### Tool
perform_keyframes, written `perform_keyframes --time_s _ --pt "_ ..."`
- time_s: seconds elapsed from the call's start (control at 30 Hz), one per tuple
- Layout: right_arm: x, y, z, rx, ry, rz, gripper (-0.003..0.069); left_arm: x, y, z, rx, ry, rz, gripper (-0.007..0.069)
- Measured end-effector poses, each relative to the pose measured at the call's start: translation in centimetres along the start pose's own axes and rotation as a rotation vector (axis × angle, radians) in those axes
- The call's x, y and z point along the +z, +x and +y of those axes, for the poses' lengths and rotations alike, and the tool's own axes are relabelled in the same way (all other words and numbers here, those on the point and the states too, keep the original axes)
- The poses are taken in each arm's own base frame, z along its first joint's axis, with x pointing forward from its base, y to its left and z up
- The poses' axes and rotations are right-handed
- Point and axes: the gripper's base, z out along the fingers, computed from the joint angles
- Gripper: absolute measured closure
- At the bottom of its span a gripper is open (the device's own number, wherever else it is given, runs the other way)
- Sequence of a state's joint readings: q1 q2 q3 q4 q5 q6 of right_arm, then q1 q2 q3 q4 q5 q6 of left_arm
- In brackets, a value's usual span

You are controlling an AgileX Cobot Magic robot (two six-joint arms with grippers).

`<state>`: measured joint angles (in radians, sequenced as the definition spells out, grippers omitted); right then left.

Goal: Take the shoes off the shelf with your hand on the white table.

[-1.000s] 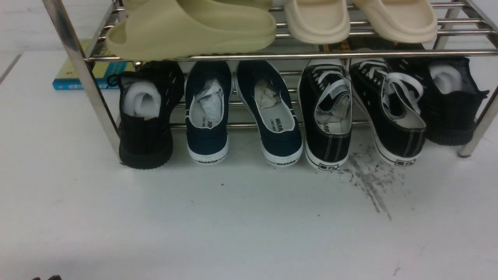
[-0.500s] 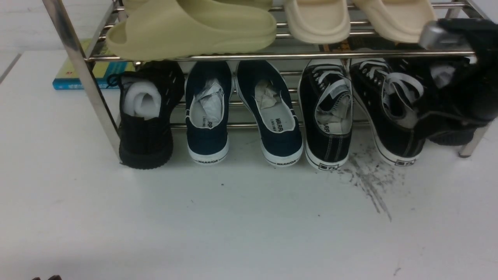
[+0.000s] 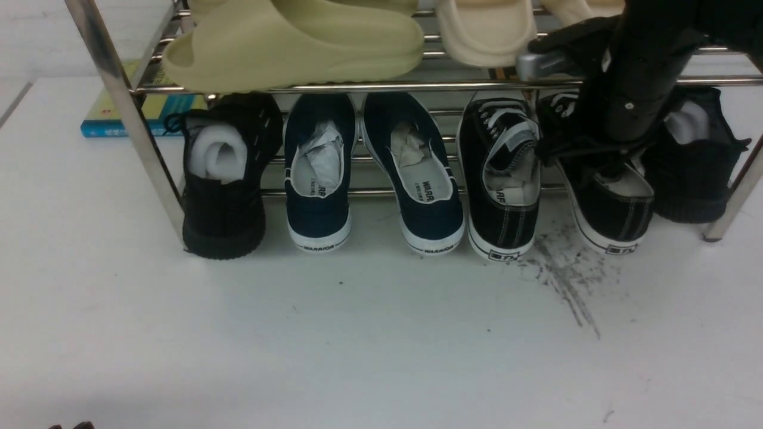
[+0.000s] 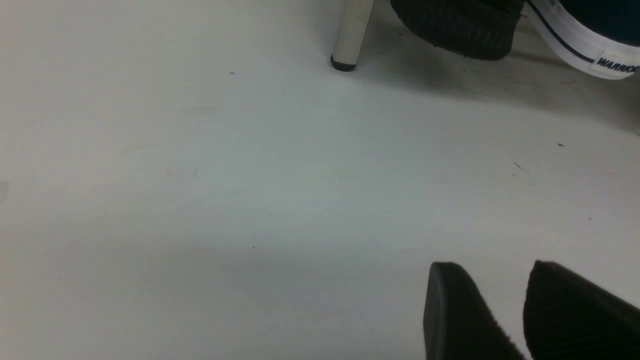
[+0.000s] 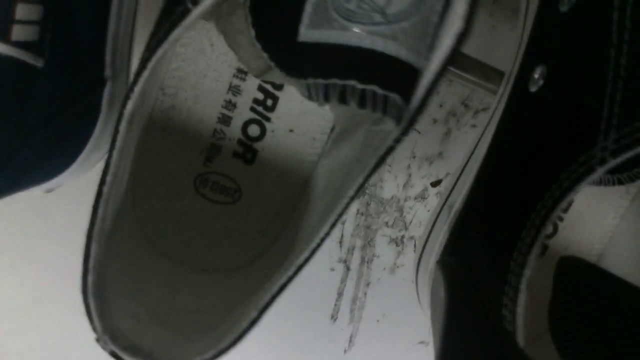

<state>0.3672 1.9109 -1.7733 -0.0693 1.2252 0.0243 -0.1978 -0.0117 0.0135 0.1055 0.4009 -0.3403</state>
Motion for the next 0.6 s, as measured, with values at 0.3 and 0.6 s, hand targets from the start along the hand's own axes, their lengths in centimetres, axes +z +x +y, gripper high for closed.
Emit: perform_keyframes --time_s 0.3,0.6 --pt "2.0 -0.1 -0.1 0.053 0.037 0.051 0.0379 0.0 0.0 0.0 0.0 0.0 0.0 0.0383" --pt "3.0 -0.4 -0.5 0.037 0.087 0.058 0.0567 0.0 0.0 0.0 0.001 0.0 0.0 0.0383"
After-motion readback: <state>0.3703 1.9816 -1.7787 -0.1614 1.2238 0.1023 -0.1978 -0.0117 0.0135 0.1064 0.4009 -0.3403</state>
